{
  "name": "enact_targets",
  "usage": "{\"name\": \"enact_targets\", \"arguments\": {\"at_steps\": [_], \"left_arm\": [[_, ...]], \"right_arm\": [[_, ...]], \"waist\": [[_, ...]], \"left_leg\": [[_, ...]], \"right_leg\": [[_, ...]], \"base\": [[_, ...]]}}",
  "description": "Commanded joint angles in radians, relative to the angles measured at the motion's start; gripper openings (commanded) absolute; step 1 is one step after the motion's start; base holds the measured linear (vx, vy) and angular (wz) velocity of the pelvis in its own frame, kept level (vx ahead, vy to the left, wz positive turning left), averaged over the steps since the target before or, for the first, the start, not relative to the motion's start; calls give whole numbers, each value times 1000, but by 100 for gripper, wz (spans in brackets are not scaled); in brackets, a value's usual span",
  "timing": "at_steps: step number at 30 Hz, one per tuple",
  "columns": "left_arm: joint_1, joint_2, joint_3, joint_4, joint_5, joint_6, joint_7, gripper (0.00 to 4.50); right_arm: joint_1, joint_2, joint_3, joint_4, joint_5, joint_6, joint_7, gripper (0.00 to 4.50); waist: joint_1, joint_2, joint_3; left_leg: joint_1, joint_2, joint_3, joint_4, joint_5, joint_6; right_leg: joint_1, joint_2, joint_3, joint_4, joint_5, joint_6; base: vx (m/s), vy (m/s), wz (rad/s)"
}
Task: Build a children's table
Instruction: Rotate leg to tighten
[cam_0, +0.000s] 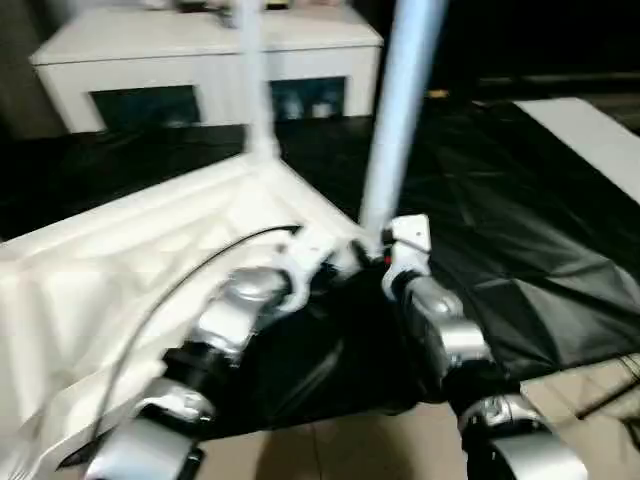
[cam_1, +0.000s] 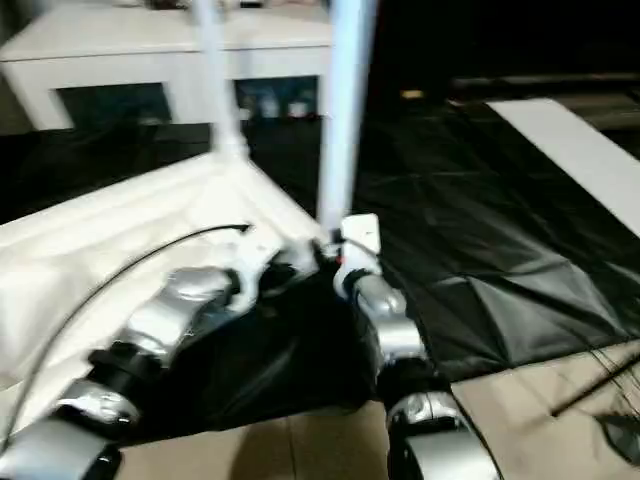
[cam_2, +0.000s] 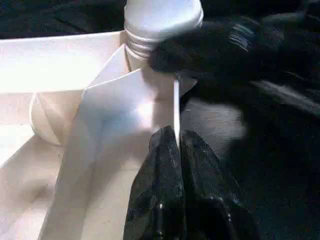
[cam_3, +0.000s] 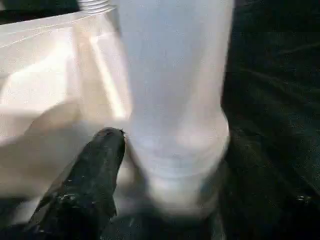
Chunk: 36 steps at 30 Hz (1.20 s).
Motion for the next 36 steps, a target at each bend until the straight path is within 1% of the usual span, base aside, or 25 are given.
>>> {"name": "enact_targets", "arguments": {"at_steps": [1, 2, 4, 5, 6, 7, 8, 9, 10, 11, 12, 13, 14, 16, 17, 20, 22, 23, 27, 28, 29, 33, 34, 36], "left_arm": [[34, 9, 3, 3, 4, -15, -5, 0], [47, 36, -16, -16, 12, -44, -49, 0], [58, 52, -25, -27, 11, -58, -83, 0], [72, 72, -35, -42, 3, -81, -133, 0], [80, 83, -38, -50, -3, -96, -164, 0], [89, 99, -44, -61, -11, -102, -203, 0], [101, 118, -52, -76, -24, -114, -253, 0], [106, 126, -55, -84, -30, -116, -275, 0], [116, 147, -62, -104, -47, -115, -328, 0], [116, 147, -62, -104, -47, -115, -328, 0], [127, 170, -71, -131, -60, -105, -380, 0], [129, 177, -74, -138, -63, -103, -394, 0], [133, 191, -78, -152, -68, -101, -424, 0], [135, 198, -79, -158, -71, -101, -440, 0], [135, 202, -78, -168, -79, -93, -459, 0], [136, 204, -77, -176, -85, -85, -479, 0], [137, 205, -78, -180, -88, -81, -484, 0], [137, 205, -78, -184, -89, -77, -488, 0], [136, 204, -78, -187, -90, -72, -490, 0], [134, 203, -76, -187, -88, -71, -492, 0], [134, 203, -74, -187, -87, -69, -492, 0], [134, 203, -73, -187, -87, -68, -493, 0], [132, 202, -72, -186, -86, -68, -492, 0], [131, 202, -71, -185, -86, -67, -491, 0]], "right_arm": [[-8, -3, 22, -15, 5, 5, 51, 378], [-4, -43, 15, -37, 20, 10, 104, 387], [4, -76, 21, -57, 27, 13, 164, 387], [20, -128, 38, -89, 33, 15, 259, 387], [32, -161, 51, -109, 34, 15, 317, 387], [46, -202, 63, -136, 42, 15, 391, 387], [62, -243, 72, -164, 50, 16, 473, 387], [68, -260, 76, -174, 53, 15, 507, 387], [82, -304, 89, -197, 58, 8, 591, 387], [82, -304, 89, -197, 58, 8, 591, 387], [91, -341, 99, -209, 64, 3, 662, 387], [93, -349, 100, -211, 66, 3, 678, 387], [95, -367, 105, -215, 74, 4, 715, 387], [96, -376, 109, -218, 78, 5, 736, 387], [96, -380, 115, -224, 88, 12, 767, 387], [98, -373, 132, -228, 95, 16, 808, 387], [96, -366, 139, -221, 86, 6, 812, 387], [92, -359, 140, -214, 84, 5, 817, 387], [76, -340, 152, -179, 63, -12, 810, 387], [67, -336, 153, -163, 58, -17, 802, 354], [60, -335, 154, -152, 54, -21, 791, 354], [54, -333, 152, -142, 54, -26, 781, 351], [47, -332, 149, -132, 52, -29, 774, 311], [43, -334, 151, -120, 38, -44, 776, 313]], "waist": [[8, -10, -54], [6, -11, -53], [5, -11, -54], [7, -10, -54], [11, -9, -55], [14, -5, -57], [16, -7, -58], [18, -8, -58], [21, -3, -58], [21, -3, -58], [24, -4, -59], [25, -5, -59], [25, -4, -58], [27, -5, -56], [28, -5, -55], [29, -6, -56], [29, -6, -56], [29, -9, -57], [30, -9, -59], [30, -8, -59], [30, -10, -59], [31, -9, -59], [31, -9, -59], [31, -9, -60]], "left_leg": [[-8, 24, -7, -81, -225, 29], [-4, 25, -4, -78, -226, 36], [-8, 26, -4, -78, -213, 43], [-4, 27, -2, -75, -208, 52], [-3, 27, -1, -73, -195, 62], [-2, 29, 0, -71, -167, 70], [-2, 28, 1, -68, -155, 83], [-3, 28, 2, -68, -151, 90], [-1, 29, 2, -67, -143, 97], [-1, 29, 2, -67, -143, 97], [-1, 30, 3, -65, -136, 103], [0, 31, 3, -64, -141, 105], [0, 31, 4, -65, -147, 104], [0, 33, 4, -66, -164, 99], [5, 34, 5, -67, -182, 93], [4, 35, 3, -68, -188, 86], [2, 35, 3, -68, -181, 85], [2, 34, 3, -67, -170, 86], [1, 32, 3, -64, -133, 94], [1, 32, 4, -64, -133, 95], [1, 32, 4, -64, -137, 96], [1, 31, 4, -64, -136, 91], [1, 31, 4, -64, -133, 91], [2, 31, 4, -63, -134, 91]], "right_leg": [[48, -45, 27, -73, -244, -183], [46, -43, 28, -72, -232, -203], [50, -44, 28, -71, -218, -209], [47, -43, 28, -70, -200, -217], [48, -41, 28, -69, -173, -225], [49, -41, 28, -63, -129, -236], [51, -40, 27, -60, -96, -248], [52, -39, 26, -59, -85, -252], [50, -40, 26, -57, -69, -265], [50, -40, 26, -57, -69, -265], [50, -40, 26, -53, -53, -282], [50, -40, 25, -53, -54, -289], [49, -40, 25, -54, -60, -292], [49, -41, 25, -55, -80, -297], [46, -41, 26, -57, -101, -296], [47, -41, 26, -55, -112, -293], [47, -42, 26, -55, -108, -292], [48, -42, 26, -53, -96, -292], [49, -42, 25, -49, -63, -299], [49, -42, 25, -49, -61, -302], [49, -42, 25, -50, -67, -300], [50, -42, 25, -50, -75, -295], [50, -43, 25, -49, -72, -296], [50, -42, 25, -49, -72, -297]], "base": [[0, 0, 0], [0, 0, 0], [0, 0, 0], [0, 0, 0], [0, 0, 0], [0, 0, 0], [0, 0, 0], [0, 0, 0], [0, 0, 0], [0, 0, 0], [0, 0, 0], [0, 0, 0], [0, 0, 0], [0, 0, 0], [0, 0, 0], [0, 0, 0], [0, 0, 0], [0, 0, 0], [0, 0, 0], [0, 0, 0], [0, 0, 0], [0, 0, 0], [0, 0, 0], [0, 0, 0]]}}
